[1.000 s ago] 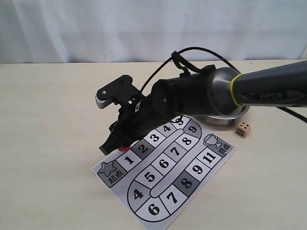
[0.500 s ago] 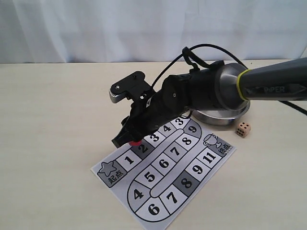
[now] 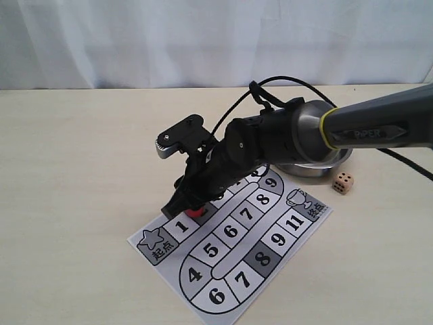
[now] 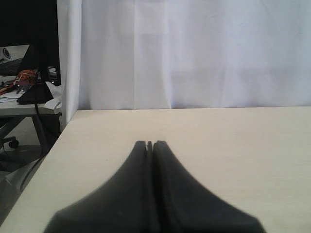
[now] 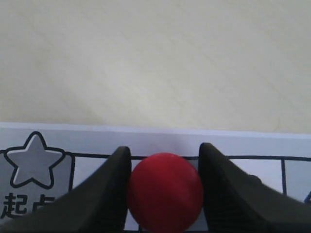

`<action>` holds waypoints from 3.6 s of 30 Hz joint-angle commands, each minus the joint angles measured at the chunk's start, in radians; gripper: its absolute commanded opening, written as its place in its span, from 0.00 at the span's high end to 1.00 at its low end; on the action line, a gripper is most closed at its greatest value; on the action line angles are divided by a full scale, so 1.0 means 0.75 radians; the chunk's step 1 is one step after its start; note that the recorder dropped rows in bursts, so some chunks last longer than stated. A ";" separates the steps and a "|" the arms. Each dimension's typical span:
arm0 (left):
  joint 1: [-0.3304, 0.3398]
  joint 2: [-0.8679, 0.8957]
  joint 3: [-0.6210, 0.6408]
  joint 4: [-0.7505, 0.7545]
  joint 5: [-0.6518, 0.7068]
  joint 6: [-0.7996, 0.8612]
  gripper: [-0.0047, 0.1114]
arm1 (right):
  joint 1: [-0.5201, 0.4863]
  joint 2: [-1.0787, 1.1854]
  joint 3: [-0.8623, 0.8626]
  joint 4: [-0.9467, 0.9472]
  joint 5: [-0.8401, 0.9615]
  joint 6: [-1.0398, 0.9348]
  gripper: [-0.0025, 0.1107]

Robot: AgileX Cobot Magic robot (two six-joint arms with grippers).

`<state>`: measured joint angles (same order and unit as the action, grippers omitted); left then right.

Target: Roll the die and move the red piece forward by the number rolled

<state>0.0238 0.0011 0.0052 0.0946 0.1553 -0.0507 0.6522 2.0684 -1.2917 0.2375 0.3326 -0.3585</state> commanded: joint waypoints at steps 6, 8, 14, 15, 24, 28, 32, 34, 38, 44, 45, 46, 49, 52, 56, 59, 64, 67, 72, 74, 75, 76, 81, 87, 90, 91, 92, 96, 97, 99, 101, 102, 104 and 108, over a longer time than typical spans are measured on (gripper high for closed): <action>0.000 -0.001 -0.007 -0.002 -0.018 -0.003 0.96 | -0.135 -0.067 0.002 -0.020 -0.002 0.056 0.94; 0.000 -0.001 -0.007 -0.002 -0.018 -0.003 0.96 | -0.154 -0.067 0.002 -0.020 0.005 0.056 0.94; 0.000 -0.001 -0.007 -0.002 -0.018 -0.003 0.96 | -0.156 -0.055 0.002 -0.020 -0.007 0.056 0.94; 0.000 -0.001 -0.007 -0.002 -0.015 -0.003 0.96 | -0.156 -0.043 0.002 -0.020 -0.014 0.056 0.94; 0.000 -0.001 -0.007 -0.002 -0.015 -0.003 0.96 | -0.156 0.043 0.002 -0.020 -0.017 0.056 0.94; 0.000 -0.001 -0.007 -0.002 -0.015 -0.003 0.96 | -0.156 -0.003 0.002 -0.020 -0.071 0.056 0.94; 0.000 -0.001 -0.007 -0.002 -0.015 -0.003 0.96 | -0.171 -0.032 0.002 -0.020 -0.138 0.084 0.94; 0.000 -0.001 -0.007 -0.002 -0.015 -0.003 0.96 | -0.189 -0.032 0.002 -0.020 -0.162 0.092 0.94; 0.000 -0.001 -0.007 -0.002 -0.015 -0.003 0.96 | -0.238 -0.032 0.002 -0.018 -0.158 0.150 0.94; 0.000 -0.001 -0.007 -0.002 -0.018 -0.003 0.96 | -0.251 -0.029 0.002 -0.018 -0.127 0.159 0.94; 0.000 -0.001 -0.007 -0.002 -0.018 -0.003 0.96 | -0.246 -0.029 0.002 -0.018 -0.124 0.159 0.94; 0.000 -0.001 -0.007 -0.002 -0.018 -0.003 0.96 | -0.245 -0.029 0.002 -0.018 -0.124 0.159 0.94; 0.000 -0.001 -0.007 -0.002 -0.018 -0.003 0.96 | -0.248 -0.029 0.013 -0.018 -0.124 0.159 0.94; 0.000 -0.001 -0.007 -0.002 -0.018 -0.003 0.96 | -0.248 -0.020 0.039 -0.018 -0.133 0.147 0.94; 0.000 -0.001 -0.007 -0.002 -0.018 -0.003 0.96 | -0.248 0.038 0.042 -0.018 -0.128 0.145 0.94; 0.000 -0.001 -0.007 -0.002 -0.018 -0.003 0.96 | -0.248 0.050 0.042 -0.018 -0.121 0.145 0.89; 0.000 -0.001 -0.007 -0.002 -0.018 -0.003 0.96 | -0.248 0.023 0.039 -0.018 -0.082 0.148 0.67; 0.000 -0.001 -0.007 -0.002 -0.018 -0.003 0.96 | -0.248 0.007 0.039 -0.018 -0.080 0.148 0.53; 0.000 -0.001 -0.007 -0.002 -0.015 -0.003 0.96 | -0.248 -0.015 0.024 -0.011 -0.101 0.150 0.37; 0.000 -0.001 -0.007 -0.002 -0.015 -0.003 0.96 | -0.248 -0.016 0.011 -0.011 -0.104 0.159 0.34; 0.000 -0.001 -0.007 -0.002 -0.015 -0.003 0.96 | -0.248 -0.016 0.003 -0.011 -0.104 0.159 0.34; 0.000 -0.001 -0.007 -0.002 -0.015 -0.003 0.96 | -0.248 -0.016 0.002 -0.011 -0.104 0.159 0.34; 0.000 -0.001 -0.007 -0.002 -0.015 -0.003 0.96 | -0.248 -0.058 0.002 -0.011 -0.077 0.159 0.34; 0.000 -0.001 -0.007 -0.002 -0.015 -0.003 0.96 | -0.248 -0.194 0.002 -0.011 0.019 0.219 0.35; 0.000 -0.001 -0.007 -0.002 -0.015 -0.003 0.96 | -0.248 -0.304 0.002 -0.026 0.115 0.225 0.35; 0.000 -0.001 -0.007 -0.002 -0.015 -0.003 0.96 | -0.248 -0.357 0.002 -0.030 0.171 0.228 0.36; 0.000 -0.001 -0.007 -0.002 -0.015 -0.003 0.96 | -0.251 -0.380 0.002 -0.030 0.207 0.228 0.40; 0.000 -0.001 -0.007 -0.002 -0.015 -0.003 0.96 | -0.296 -0.457 0.002 -0.062 0.391 0.242 0.77; 0.000 -0.001 -0.007 -0.002 -0.015 -0.003 0.96 | -0.334 -0.462 0.010 -0.064 0.441 0.249 0.90; 0.000 -0.001 -0.007 -0.002 -0.015 -0.003 0.96 | -0.389 -0.465 0.052 -0.064 0.487 0.260 0.94; 0.000 -0.001 -0.007 -0.002 -0.015 -0.003 0.96 | -0.474 -0.469 0.116 -0.067 0.476 0.260 0.94; 0.000 -0.001 -0.007 -0.002 -0.015 -0.003 0.96 | -0.520 -0.470 0.148 -0.076 0.457 0.260 0.94; 0.000 -0.001 -0.007 -0.002 -0.015 -0.003 0.96 | -0.621 -0.473 0.200 -0.083 0.406 0.260 0.94; 0.000 -0.001 -0.007 -0.002 -0.015 -0.003 0.96 | -0.718 -0.473 0.229 -0.089 0.425 0.260 0.94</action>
<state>0.0238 0.0011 0.0052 0.0946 0.1553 -0.0507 0.1589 1.7259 -1.1313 0.1796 0.6547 -0.1670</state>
